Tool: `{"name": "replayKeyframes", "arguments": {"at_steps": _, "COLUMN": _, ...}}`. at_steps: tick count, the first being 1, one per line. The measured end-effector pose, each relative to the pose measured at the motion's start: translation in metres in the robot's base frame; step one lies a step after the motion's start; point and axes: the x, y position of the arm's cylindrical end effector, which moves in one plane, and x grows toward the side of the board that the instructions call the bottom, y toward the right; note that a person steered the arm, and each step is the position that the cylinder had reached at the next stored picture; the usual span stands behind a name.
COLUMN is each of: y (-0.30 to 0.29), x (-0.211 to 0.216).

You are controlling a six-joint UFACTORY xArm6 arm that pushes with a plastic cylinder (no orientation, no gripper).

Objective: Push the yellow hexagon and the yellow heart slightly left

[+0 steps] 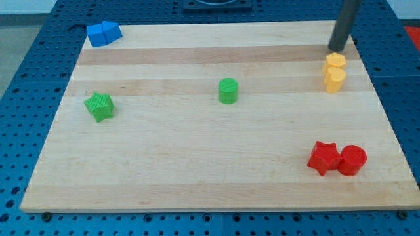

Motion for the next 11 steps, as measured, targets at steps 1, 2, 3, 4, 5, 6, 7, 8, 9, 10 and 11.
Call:
{"name": "replayKeyframes", "arguments": {"at_steps": 1, "y": 0.024, "x": 0.011}}
{"name": "replayKeyframes", "arguments": {"at_steps": 2, "y": 0.029, "x": 0.025}}
{"name": "replayKeyframes", "arguments": {"at_steps": 3, "y": 0.03, "x": 0.028}}
{"name": "replayKeyframes", "arguments": {"at_steps": 4, "y": 0.029, "x": 0.028}}
{"name": "replayKeyframes", "arguments": {"at_steps": 5, "y": 0.021, "x": 0.033}}
{"name": "replayKeyframes", "arguments": {"at_steps": 6, "y": -0.016, "x": 0.037}}
{"name": "replayKeyframes", "arguments": {"at_steps": 7, "y": -0.04, "x": 0.037}}
{"name": "replayKeyframes", "arguments": {"at_steps": 8, "y": -0.051, "x": 0.037}}
{"name": "replayKeyframes", "arguments": {"at_steps": 9, "y": -0.052, "x": 0.035}}
{"name": "replayKeyframes", "arguments": {"at_steps": 10, "y": -0.042, "x": 0.035}}
{"name": "replayKeyframes", "arguments": {"at_steps": 11, "y": -0.008, "x": 0.037}}
